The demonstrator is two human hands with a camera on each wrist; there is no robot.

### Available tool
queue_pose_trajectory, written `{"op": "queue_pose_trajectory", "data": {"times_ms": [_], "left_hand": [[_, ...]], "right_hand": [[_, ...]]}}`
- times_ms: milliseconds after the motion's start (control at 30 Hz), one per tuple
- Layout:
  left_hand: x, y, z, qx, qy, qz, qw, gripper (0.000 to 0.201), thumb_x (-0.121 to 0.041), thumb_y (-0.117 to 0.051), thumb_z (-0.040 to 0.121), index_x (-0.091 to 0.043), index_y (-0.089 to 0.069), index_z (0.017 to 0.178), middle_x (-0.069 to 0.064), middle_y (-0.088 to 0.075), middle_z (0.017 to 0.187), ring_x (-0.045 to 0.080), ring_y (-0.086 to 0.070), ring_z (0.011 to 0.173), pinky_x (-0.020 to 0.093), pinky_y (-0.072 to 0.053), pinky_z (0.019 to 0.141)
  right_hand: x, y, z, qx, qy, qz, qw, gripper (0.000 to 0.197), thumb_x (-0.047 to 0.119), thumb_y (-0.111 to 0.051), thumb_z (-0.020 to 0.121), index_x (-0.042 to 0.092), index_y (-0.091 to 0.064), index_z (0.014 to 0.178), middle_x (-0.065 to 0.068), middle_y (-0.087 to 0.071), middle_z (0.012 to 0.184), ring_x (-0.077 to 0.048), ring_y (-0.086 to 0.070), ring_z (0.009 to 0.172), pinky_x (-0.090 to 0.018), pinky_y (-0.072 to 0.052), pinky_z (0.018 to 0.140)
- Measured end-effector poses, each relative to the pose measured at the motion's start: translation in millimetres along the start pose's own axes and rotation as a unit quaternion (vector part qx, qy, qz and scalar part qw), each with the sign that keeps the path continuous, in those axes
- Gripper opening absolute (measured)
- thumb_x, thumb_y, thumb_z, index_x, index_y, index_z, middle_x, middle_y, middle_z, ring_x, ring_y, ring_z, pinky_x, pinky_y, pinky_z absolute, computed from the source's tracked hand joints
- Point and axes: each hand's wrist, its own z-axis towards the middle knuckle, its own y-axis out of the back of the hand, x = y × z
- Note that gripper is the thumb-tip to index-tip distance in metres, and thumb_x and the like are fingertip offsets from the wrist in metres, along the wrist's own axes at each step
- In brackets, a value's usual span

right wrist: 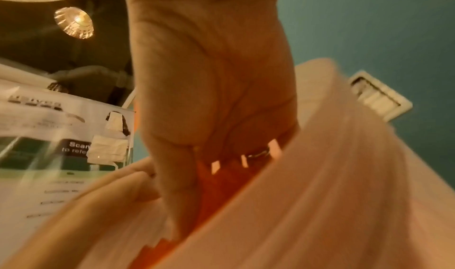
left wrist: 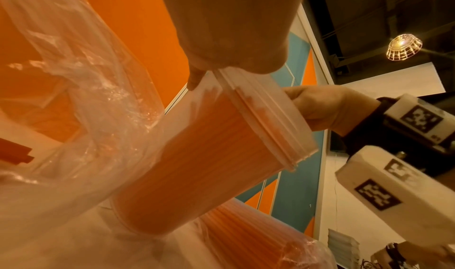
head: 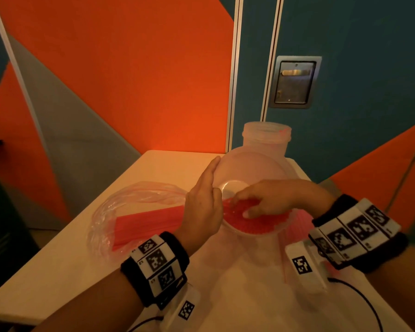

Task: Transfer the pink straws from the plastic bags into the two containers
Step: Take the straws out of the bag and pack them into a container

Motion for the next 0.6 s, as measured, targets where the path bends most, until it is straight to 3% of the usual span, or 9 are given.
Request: {"op": "queue_pose_trajectory", "data": {"times_ms": [67, 133, 167, 233, 333, 400, 467, 500, 600], "left_hand": [[4, 0, 1, -0.002, 0.002, -0.007, 1.000, 0.057, -0.012, -0.032, 0.087, -0.023, -0.034, 0.143, 0.009, -0.060, 0.125, 0.017, -0.055, 0.074, 0.017, -0.034, 0.066], [8, -1, 1, -0.006, 0.006, -0.009, 1.000, 0.055, -0.008, -0.034, 0.090, -0.023, -0.034, 0.143, 0.010, -0.062, 0.120, 0.019, -0.055, 0.075, 0.014, -0.034, 0.064], [10, -2, 2, -0.009, 0.003, -0.009, 1.000, 0.055, -0.006, -0.035, 0.091, -0.024, -0.034, 0.143, 0.009, -0.064, 0.116, 0.016, -0.055, 0.073, 0.011, -0.033, 0.063], [10, -2, 2, -0.008, -0.006, -0.007, 1.000, 0.055, -0.007, -0.034, 0.090, -0.024, -0.035, 0.143, 0.002, -0.062, 0.108, 0.002, -0.055, 0.067, 0.005, -0.034, 0.061], [10, -2, 3, -0.004, -0.011, -0.010, 1.000, 0.057, -0.016, -0.030, 0.086, -0.024, -0.035, 0.142, -0.005, -0.055, 0.126, 0.003, -0.057, 0.090, 0.012, -0.041, 0.078], [11, -1, 4, -0.004, -0.012, -0.011, 1.000, 0.058, -0.016, -0.030, 0.085, -0.025, -0.036, 0.142, -0.007, -0.053, 0.127, 0.003, -0.054, 0.092, 0.018, -0.042, 0.082], [11, 0, 5, -0.005, -0.012, -0.010, 1.000, 0.059, -0.014, -0.030, 0.085, -0.025, -0.035, 0.142, -0.010, -0.053, 0.121, 0.004, -0.054, 0.090, 0.021, -0.044, 0.081], [11, 1, 5, -0.007, -0.012, -0.009, 1.000, 0.059, -0.013, -0.030, 0.085, -0.025, -0.035, 0.142, -0.011, -0.052, 0.118, 0.004, -0.053, 0.090, 0.021, -0.044, 0.082], [14, 2, 7, -0.006, -0.018, -0.007, 1.000, 0.058, -0.012, -0.029, 0.085, -0.023, -0.035, 0.141, -0.013, -0.049, 0.121, -0.005, -0.049, 0.094, 0.003, -0.038, 0.082]], "right_hand": [[-6, 2, -2, -0.024, 0.004, 0.034, 0.999, 0.026, 0.024, -0.062, 0.087, 0.028, -0.058, 0.112, 0.001, -0.057, 0.119, -0.018, -0.052, 0.106, -0.029, -0.042, 0.090], [-12, 5, -5, -0.054, 0.012, 0.100, 0.993, 0.022, 0.018, -0.068, 0.080, 0.031, -0.054, 0.092, 0.000, -0.057, 0.113, -0.021, -0.053, 0.105, -0.036, -0.046, 0.090], [-13, 5, -5, -0.063, 0.014, 0.132, 0.989, 0.026, 0.017, -0.069, 0.079, 0.031, -0.051, 0.091, -0.001, -0.056, 0.116, -0.022, -0.052, 0.109, -0.037, -0.046, 0.091], [-9, 1, -2, -0.065, 0.020, 0.151, 0.986, 0.036, 0.025, -0.069, 0.080, 0.030, -0.049, 0.109, -0.001, -0.050, 0.128, -0.021, -0.048, 0.116, -0.037, -0.045, 0.096], [-4, -11, 9, -0.028, 0.037, 0.076, 0.996, 0.061, 0.045, -0.061, 0.083, 0.031, -0.035, 0.137, 0.006, -0.041, 0.140, -0.017, -0.043, 0.124, -0.038, -0.038, 0.106], [-6, -14, 11, -0.003, 0.016, 0.030, 0.999, 0.046, 0.042, -0.058, 0.087, 0.027, -0.043, 0.129, 0.005, -0.049, 0.126, -0.020, -0.048, 0.114, -0.038, -0.041, 0.100], [-10, -9, 7, -0.024, 0.006, 0.010, 1.000, 0.027, 0.040, -0.062, 0.085, 0.024, -0.052, 0.104, 0.004, -0.051, 0.107, -0.021, -0.050, 0.101, -0.039, -0.044, 0.092], [-11, -6, 4, -0.043, 0.006, 0.021, 0.999, 0.026, 0.040, -0.065, 0.083, 0.023, -0.052, 0.098, 0.004, -0.050, 0.105, -0.020, -0.050, 0.100, -0.038, -0.045, 0.091], [-12, 3, -8, -0.078, 0.014, 0.152, 0.985, 0.038, 0.037, -0.068, 0.082, 0.026, -0.052, 0.114, 0.011, -0.048, 0.119, -0.012, -0.047, 0.113, -0.030, -0.041, 0.096]]}}
